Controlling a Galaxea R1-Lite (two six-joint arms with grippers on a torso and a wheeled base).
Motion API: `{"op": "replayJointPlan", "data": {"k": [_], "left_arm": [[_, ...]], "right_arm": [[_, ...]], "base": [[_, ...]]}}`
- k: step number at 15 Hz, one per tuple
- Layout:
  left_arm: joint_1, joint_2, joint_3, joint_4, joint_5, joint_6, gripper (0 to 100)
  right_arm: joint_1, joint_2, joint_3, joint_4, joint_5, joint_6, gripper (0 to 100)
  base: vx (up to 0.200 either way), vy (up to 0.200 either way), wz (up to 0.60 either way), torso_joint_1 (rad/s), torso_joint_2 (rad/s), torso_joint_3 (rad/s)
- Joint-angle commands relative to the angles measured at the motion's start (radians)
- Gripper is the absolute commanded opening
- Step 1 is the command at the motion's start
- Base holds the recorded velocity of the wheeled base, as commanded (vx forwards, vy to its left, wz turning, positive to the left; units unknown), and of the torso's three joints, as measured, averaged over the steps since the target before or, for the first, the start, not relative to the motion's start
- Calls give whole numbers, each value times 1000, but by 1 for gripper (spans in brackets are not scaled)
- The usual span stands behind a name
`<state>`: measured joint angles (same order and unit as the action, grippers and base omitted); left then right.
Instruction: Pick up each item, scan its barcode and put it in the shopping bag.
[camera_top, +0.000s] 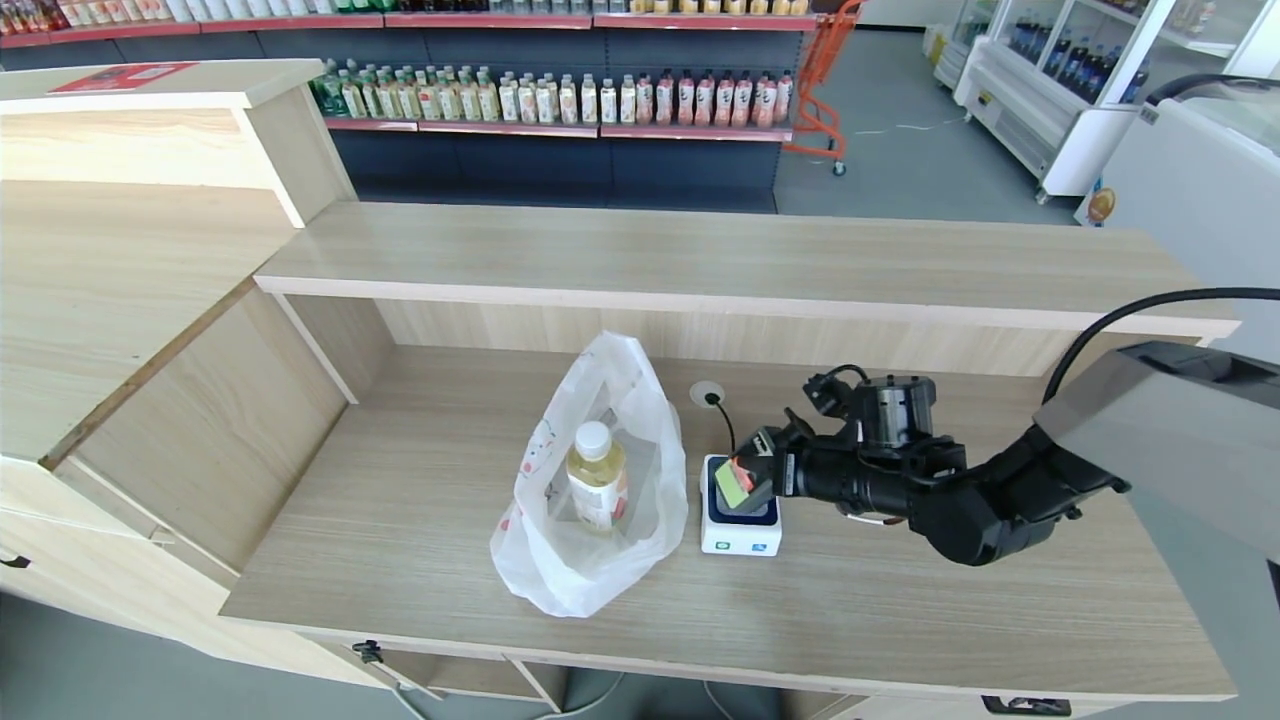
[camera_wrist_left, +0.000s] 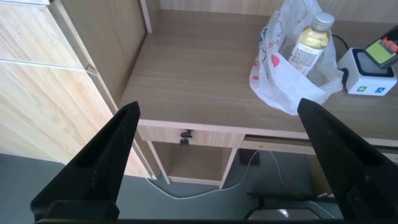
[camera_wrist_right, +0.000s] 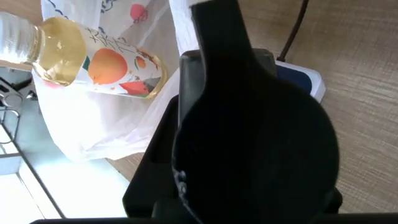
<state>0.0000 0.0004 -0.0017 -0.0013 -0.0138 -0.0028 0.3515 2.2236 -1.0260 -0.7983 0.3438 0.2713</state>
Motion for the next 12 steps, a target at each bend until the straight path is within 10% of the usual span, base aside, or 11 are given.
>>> {"op": "replayJointPlan", "data": {"k": [1,12], "left_arm": [[0,0,0,0,0,0,100],[0,0,0,0,0,-3,100]], "right_arm": [[0,-108,29,-6,3,14,0],[-22,-199,89,-6,0,-99,0]], "base": [[0,0,0,0,0,0],[0,145,0,2,3,0]]}}
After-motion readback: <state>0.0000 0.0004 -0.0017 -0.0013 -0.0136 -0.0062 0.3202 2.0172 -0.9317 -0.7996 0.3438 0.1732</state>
